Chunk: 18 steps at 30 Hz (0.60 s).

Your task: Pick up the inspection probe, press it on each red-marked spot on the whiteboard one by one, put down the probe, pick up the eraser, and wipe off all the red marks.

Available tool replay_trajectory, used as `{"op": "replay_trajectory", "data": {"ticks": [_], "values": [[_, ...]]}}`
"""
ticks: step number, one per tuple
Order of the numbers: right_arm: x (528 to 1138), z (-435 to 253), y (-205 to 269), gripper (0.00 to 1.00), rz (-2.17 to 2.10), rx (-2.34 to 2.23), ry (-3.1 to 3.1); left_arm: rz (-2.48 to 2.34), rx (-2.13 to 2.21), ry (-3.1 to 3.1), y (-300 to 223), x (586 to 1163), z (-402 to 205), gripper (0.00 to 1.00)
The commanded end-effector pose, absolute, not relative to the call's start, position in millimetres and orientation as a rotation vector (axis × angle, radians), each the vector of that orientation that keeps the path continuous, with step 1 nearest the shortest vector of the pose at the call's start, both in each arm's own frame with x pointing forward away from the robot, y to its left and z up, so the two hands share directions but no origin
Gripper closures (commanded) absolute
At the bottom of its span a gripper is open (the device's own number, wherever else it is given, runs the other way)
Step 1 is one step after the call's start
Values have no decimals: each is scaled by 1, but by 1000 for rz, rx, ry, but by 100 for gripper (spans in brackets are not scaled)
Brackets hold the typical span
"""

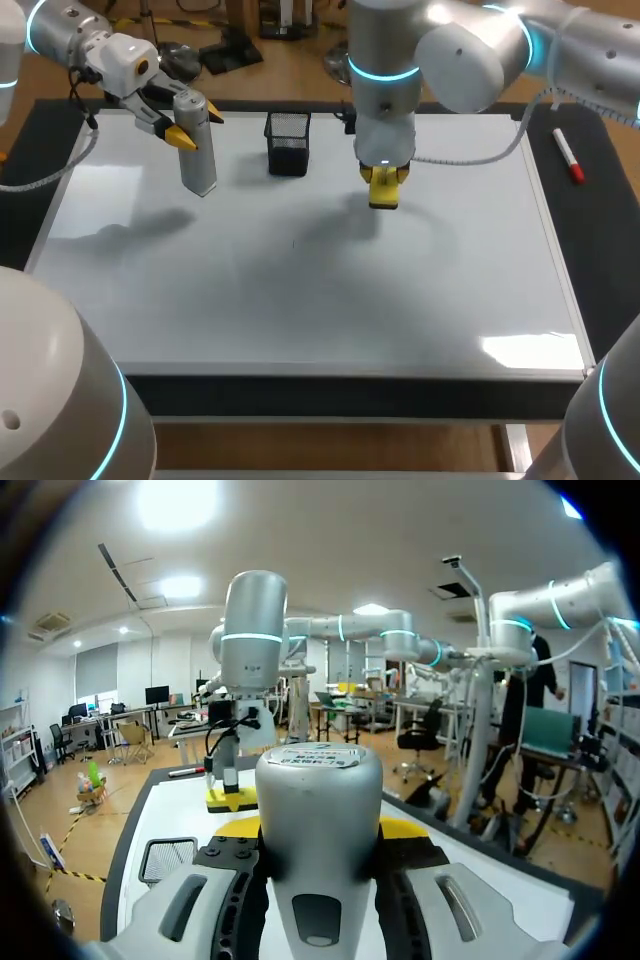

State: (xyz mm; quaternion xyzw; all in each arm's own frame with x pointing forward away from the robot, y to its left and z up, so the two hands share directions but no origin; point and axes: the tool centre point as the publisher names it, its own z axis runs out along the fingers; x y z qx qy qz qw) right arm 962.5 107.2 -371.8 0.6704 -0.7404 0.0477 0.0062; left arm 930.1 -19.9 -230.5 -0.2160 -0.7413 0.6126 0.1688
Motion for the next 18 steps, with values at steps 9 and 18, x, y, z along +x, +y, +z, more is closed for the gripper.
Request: {"op": "replay_trajectory", "data": {"ticks": [9, 18], "values": [[1018, -394, 116, 100, 91, 2124, -2260, 1739, -616, -2107, -20, 931, -229, 100], [1044, -402, 122, 100, 74, 2136, -2240, 1739, -616, -2107, -20, 931, -229, 100]]}}
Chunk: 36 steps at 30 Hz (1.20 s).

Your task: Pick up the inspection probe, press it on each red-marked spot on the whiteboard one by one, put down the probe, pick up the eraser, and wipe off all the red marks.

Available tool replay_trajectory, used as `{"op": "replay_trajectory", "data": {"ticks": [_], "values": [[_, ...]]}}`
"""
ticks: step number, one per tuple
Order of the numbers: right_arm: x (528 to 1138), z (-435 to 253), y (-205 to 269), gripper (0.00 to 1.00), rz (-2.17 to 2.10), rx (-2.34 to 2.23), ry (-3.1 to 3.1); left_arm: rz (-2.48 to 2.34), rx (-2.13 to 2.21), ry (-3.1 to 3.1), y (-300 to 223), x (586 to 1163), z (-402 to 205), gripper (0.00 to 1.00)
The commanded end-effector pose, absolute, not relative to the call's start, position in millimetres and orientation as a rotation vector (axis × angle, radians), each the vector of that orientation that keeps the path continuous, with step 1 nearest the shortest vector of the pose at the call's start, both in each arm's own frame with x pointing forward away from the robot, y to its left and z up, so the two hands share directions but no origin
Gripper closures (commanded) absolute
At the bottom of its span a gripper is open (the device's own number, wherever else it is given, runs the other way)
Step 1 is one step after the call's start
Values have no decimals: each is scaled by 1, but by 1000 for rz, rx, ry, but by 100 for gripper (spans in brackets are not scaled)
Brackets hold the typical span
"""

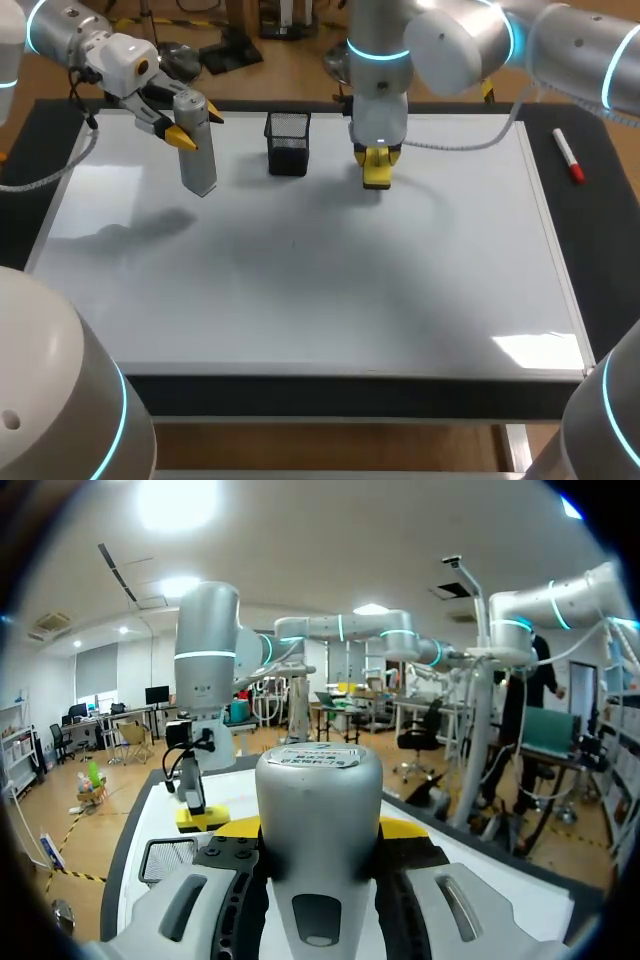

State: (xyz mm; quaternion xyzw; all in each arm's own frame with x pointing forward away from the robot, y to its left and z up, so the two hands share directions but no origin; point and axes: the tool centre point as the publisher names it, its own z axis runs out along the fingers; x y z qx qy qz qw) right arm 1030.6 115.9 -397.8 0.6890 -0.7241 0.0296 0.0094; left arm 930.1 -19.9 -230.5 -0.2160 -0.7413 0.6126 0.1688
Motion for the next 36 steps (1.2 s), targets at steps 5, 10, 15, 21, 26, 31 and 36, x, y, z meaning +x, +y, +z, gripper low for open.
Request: {"op": "replay_trajectory", "data": {"ticks": [5, 10, 15, 21, 26, 31, 36], "values": [[1056, -405, 127, 100, 76, 2138, -2237, 1739, -616, -2107, -20, 931, -229, 100], [1061, -410, 130, 100, 75, 2132, -2242, 1739, -616, -2107, -20, 931, -229, 100], [1065, -413, 129, 100, 86, 2132, -2250, 1739, -616, -2107, -20, 931, -229, 100], [1070, -417, 127, 100, 94, 2130, -2256, 1739, -616, -2107, -20, 931, -229, 100], [1072, -423, 126, 100, 90, 2123, -2260, 1739, -616, -2107, -20, 931, -229, 100], [1072, -425, 126, 100, 94, 2116, -2266, 1739, -616, -2107, -20, 931, -229, 100], [1071, -425, 127, 54, 118, 2105, -2274, 1739, -616, -2107, -20, 931, -229, 100]]}}
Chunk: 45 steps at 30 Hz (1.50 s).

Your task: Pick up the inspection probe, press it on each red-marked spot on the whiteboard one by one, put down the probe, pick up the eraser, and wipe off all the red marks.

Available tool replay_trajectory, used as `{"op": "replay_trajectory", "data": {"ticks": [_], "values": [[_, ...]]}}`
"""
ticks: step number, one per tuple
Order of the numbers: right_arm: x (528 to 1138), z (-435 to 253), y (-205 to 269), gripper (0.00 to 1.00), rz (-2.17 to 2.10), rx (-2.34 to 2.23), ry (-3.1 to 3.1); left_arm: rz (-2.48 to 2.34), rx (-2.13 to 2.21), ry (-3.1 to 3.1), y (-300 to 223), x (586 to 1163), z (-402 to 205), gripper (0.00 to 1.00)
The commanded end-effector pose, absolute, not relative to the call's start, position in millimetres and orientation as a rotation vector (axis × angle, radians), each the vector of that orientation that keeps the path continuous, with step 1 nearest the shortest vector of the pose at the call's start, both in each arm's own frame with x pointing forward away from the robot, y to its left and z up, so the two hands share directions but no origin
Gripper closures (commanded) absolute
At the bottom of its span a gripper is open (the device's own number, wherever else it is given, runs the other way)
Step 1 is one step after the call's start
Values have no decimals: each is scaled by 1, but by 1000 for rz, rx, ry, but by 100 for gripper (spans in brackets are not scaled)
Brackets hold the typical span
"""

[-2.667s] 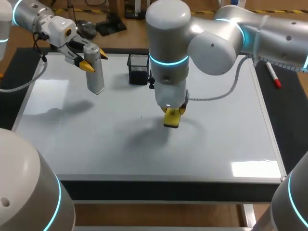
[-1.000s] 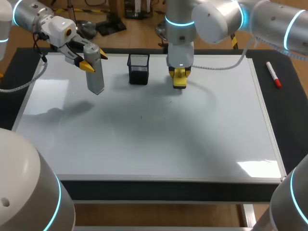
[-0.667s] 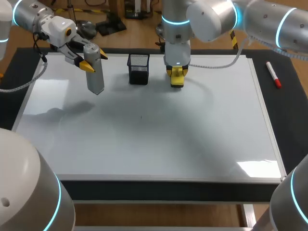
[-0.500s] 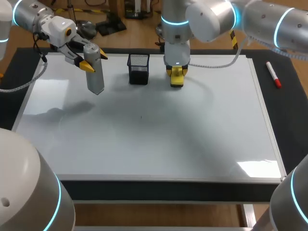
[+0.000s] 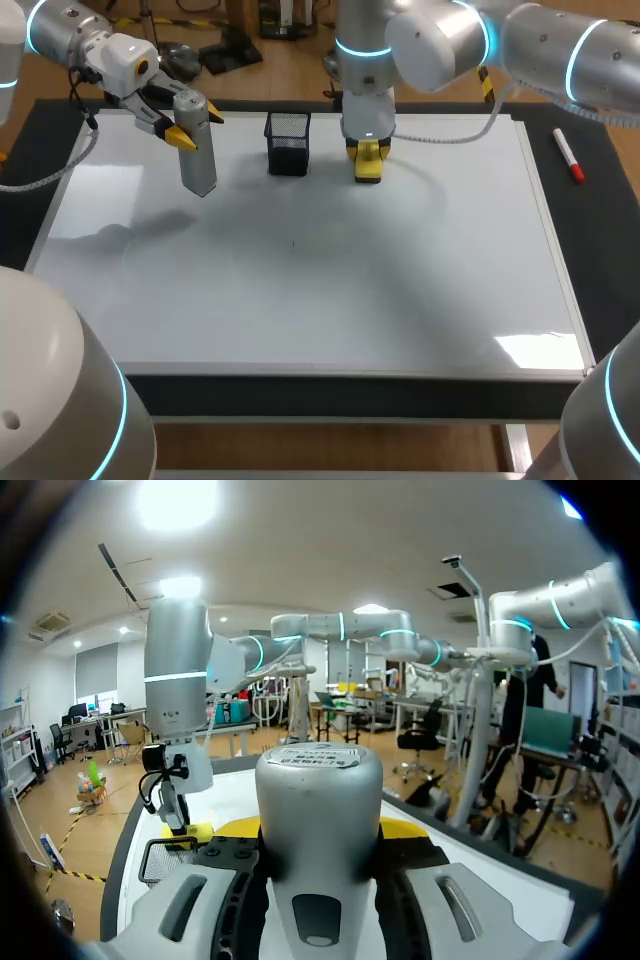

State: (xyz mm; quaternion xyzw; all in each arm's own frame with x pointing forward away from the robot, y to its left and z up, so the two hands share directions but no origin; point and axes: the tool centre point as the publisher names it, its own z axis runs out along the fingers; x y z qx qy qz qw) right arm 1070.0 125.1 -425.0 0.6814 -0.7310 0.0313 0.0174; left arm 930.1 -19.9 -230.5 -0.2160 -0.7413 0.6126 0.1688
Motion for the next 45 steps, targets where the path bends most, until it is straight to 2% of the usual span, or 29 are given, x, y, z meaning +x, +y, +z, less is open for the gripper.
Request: {"op": "replay_trajectory", "data": {"ticks": [1, 2, 3, 12, 25, 45], "values": [[1070, -424, 126, 51, 120, 2098, -2284, 1739, -616, -2107, -20, 931, -229, 100], [1069, -422, 125, 4, 120, 2089, -2294, 1739, -616, -2107, -20, 931, -229, 100], [1068, -419, 124, 0, 122, 2080, -2304, 1739, -616, -2107, -20, 931, -229, 100], [1063, -399, 111, 0, 91, 1903, -2481, 1739, -616, -2107, -20, 931, -229, 100], [1066, -360, 91, 0, -129, 1338, -2880, 1739, -616, -2107, -20, 931, -229, 100], [1086, -258, 81, 0, -300, 693, -3112, 1739, -616, -2107, -20, 931, -229, 100]]}}
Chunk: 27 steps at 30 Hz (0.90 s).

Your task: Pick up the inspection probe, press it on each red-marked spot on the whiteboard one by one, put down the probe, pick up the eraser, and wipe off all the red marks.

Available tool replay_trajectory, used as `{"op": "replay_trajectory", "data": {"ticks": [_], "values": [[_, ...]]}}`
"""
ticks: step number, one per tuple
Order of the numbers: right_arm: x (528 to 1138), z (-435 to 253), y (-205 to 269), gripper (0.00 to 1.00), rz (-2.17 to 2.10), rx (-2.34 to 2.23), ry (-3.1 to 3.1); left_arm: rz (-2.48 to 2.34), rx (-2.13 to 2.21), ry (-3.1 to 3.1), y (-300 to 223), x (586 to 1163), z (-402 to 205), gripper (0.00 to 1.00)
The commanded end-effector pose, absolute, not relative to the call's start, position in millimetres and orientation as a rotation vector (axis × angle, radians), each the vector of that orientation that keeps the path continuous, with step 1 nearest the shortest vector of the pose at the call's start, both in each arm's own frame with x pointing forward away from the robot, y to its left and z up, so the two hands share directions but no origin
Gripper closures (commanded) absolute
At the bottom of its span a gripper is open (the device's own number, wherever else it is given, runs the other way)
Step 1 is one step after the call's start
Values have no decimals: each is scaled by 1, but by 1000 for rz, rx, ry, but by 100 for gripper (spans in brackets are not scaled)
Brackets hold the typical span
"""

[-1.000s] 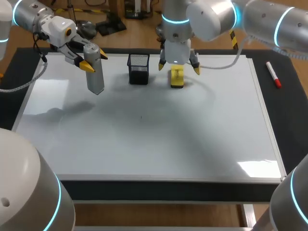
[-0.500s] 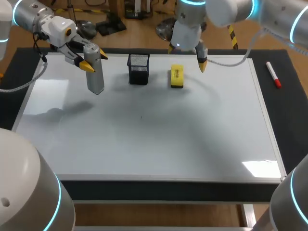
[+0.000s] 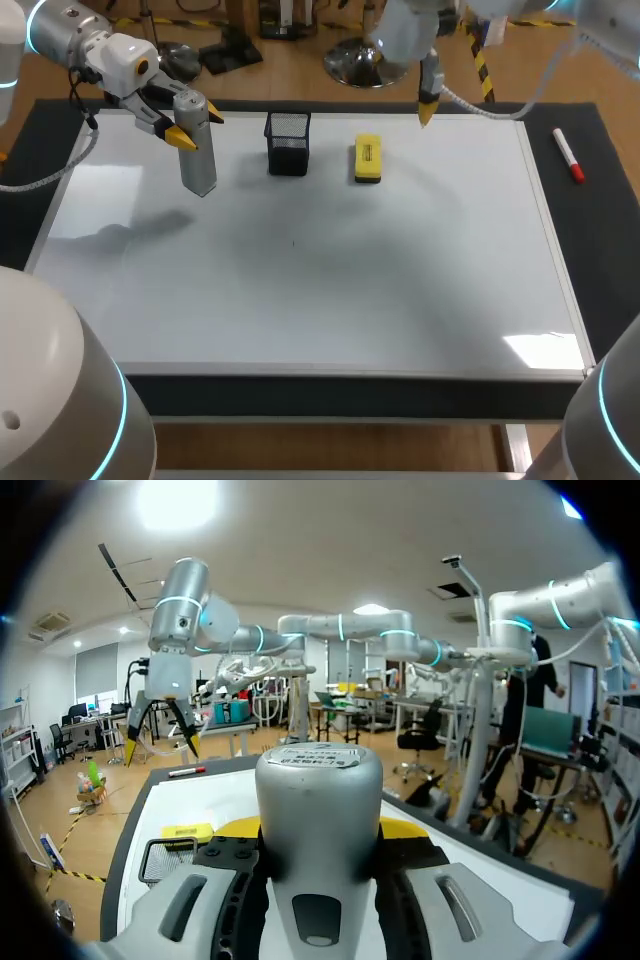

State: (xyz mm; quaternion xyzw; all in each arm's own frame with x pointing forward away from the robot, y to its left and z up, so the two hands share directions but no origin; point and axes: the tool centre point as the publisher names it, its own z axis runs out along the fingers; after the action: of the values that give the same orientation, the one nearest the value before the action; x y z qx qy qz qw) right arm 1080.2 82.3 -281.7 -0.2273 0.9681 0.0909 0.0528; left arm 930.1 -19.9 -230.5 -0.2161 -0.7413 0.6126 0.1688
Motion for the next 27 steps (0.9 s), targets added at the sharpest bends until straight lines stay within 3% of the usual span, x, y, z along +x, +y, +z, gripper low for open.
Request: {"op": "replay_trajectory", "data": {"ticks": [1, 10, 27], "values": [[1087, -254, 82, 0, 330, -655, 2991, 1739, -616, -2107, -20, 931, -229, 100], [1085, -213, 93, 0, 351, -538, 2996, 1739, -616, -2107, -20, 931, -229, 100], [1085, -205, 94, 0, 358, -427, 2994, 1739, -616, -2107, -20, 931, -229, 100]]}}
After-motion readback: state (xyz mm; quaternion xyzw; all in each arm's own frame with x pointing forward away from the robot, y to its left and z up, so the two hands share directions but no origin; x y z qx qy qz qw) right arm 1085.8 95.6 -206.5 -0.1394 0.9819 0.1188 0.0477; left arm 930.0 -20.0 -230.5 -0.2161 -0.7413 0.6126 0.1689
